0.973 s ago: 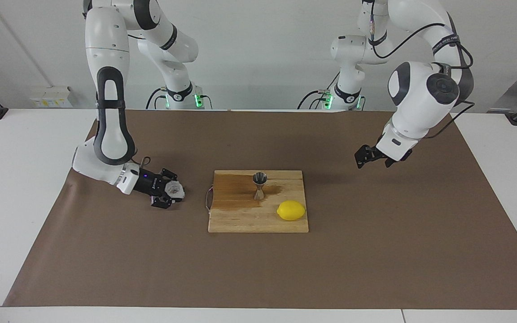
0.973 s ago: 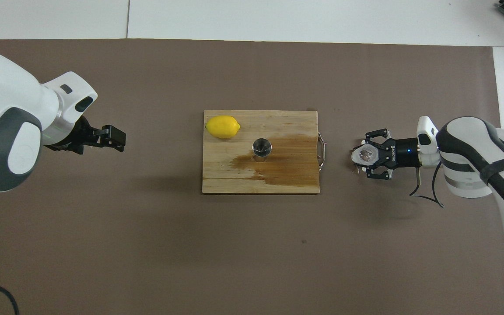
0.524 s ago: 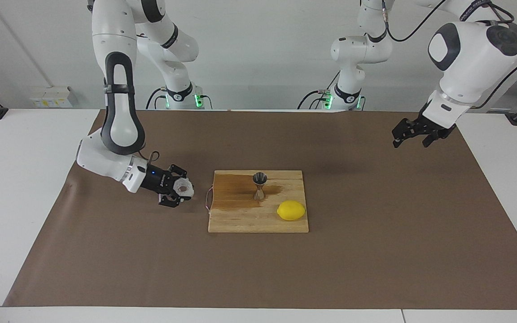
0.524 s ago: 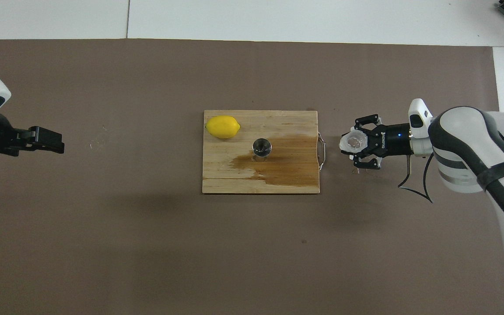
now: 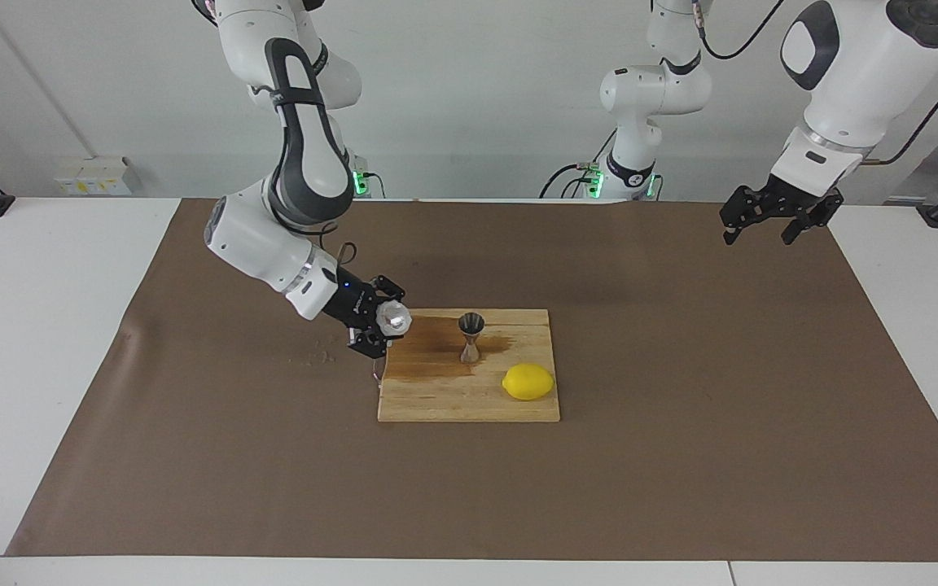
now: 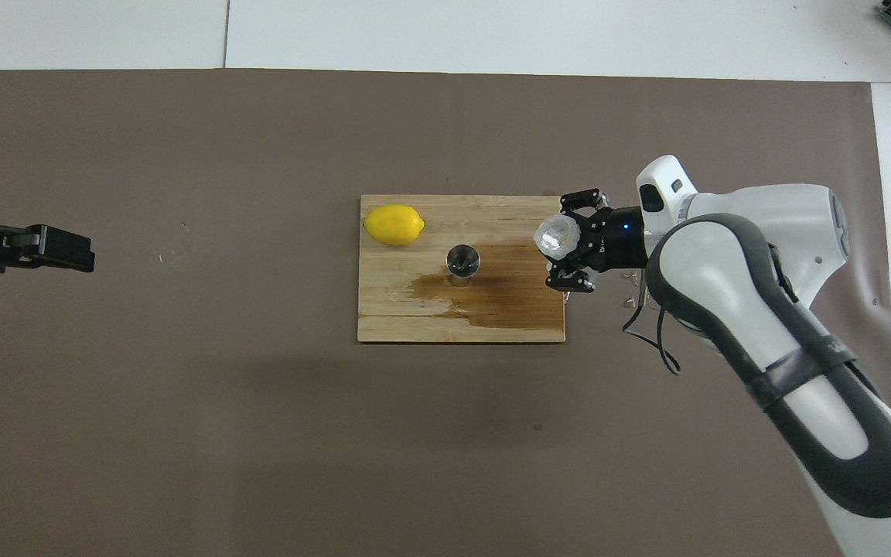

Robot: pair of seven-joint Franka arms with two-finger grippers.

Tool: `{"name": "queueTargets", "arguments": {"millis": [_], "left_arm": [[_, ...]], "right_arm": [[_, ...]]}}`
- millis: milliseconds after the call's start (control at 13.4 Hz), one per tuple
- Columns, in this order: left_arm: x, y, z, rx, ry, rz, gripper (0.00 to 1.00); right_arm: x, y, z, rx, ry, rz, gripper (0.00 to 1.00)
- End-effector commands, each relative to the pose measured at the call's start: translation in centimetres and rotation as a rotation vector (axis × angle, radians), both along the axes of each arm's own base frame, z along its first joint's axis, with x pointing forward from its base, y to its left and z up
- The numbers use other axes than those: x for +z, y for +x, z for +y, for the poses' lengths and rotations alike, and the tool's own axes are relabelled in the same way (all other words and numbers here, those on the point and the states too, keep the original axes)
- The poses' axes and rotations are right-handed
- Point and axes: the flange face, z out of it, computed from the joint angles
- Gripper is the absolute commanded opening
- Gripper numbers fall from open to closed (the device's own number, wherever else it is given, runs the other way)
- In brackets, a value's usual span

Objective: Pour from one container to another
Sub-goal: 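Lift the white cup and tilt it over the metal cup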

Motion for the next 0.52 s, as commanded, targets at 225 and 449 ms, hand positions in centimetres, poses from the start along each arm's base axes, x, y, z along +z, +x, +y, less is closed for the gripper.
{"name": "queueTargets", "arguments": {"millis": [225, 449], "left_arm": [[0.9, 1.1, 0.2, -0.009, 0.011, 0.016, 1.00], [1.2, 0.7, -0.9, -0.029, 0.002, 0.022, 1.00]], "right_arm": [[1.7, -0.7, 4.1, -0.038, -0.082, -0.032, 0.01], [1.8, -1.3, 6.5, 0.001, -0.134, -0.067, 0.01]]}}
